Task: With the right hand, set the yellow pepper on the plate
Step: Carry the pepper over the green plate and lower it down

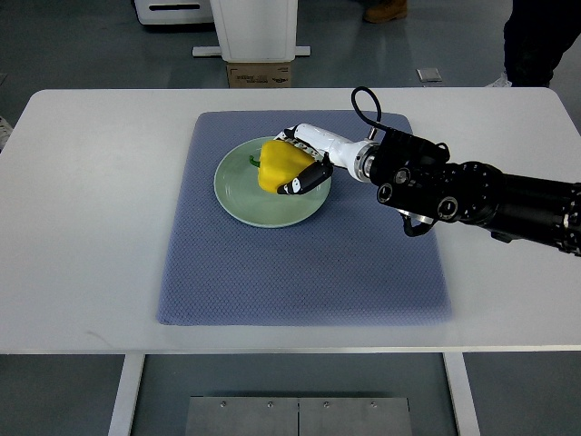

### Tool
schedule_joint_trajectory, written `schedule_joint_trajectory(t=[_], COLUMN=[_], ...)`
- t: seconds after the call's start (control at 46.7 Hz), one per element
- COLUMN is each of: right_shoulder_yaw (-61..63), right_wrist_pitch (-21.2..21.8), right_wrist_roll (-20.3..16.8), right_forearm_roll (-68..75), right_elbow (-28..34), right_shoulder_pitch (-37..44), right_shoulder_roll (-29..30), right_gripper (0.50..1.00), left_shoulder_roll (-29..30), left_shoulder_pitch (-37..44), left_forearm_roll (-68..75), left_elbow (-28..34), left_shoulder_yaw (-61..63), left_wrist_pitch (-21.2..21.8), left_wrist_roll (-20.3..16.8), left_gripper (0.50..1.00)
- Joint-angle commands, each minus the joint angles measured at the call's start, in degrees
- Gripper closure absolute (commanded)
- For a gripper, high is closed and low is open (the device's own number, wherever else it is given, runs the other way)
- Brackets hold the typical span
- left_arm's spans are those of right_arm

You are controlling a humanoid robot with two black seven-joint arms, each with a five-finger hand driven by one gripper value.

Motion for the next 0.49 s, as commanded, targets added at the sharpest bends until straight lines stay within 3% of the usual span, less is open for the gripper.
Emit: schedule_joint_trajectory(t=[0.0, 0.021, 0.043, 0.128, 0.193, 0.471], right_shoulder_yaw=[0.00, 0.00, 0.00, 0.00, 0.00, 0.27], right_wrist_pitch=[0.01, 0.01, 0.01, 0.01, 0.01, 0.01], right_wrist_roll=[0.35, 0.44, 0.53, 0.62, 0.79, 0.62], right_forearm_roll=[-0.01, -0.01, -0.01, -0.01, -0.01, -0.01], right_elbow=[-0.11, -0.02, -0.02, 0.07, -0.02, -0.02], right_shoulder_pitch=[-0.09, -0.17, -0.17, -0.70, -1.14, -1.40], right_shoulder_roll=[0.01, 0.01, 0.01, 0.01, 0.01, 0.01], right_gripper=[1.000, 1.000, 0.953, 0.719, 0.509, 0.500], left_shoulder_roll=[0.00, 0.00, 0.00, 0.00, 0.00, 0.00], left_shoulder_pitch=[-0.02, 0.07, 0.07, -0.02, 0.07, -0.02], left_forearm_roll=[0.04, 0.04, 0.04, -0.05, 0.03, 0.04], left_elbow=[0.00, 0.00, 0.00, 0.00, 0.00, 0.00], left_shoulder_yaw=[0.00, 0.00, 0.00, 0.00, 0.00, 0.00], left_wrist_pitch=[-0.01, -0.01, -0.01, -0.01, -0.01, -0.01], left_wrist_roll=[0.00, 0.00, 0.00, 0.00, 0.00, 0.00], left_gripper=[0.500, 0.500, 0.500, 0.500, 0.500, 0.500])
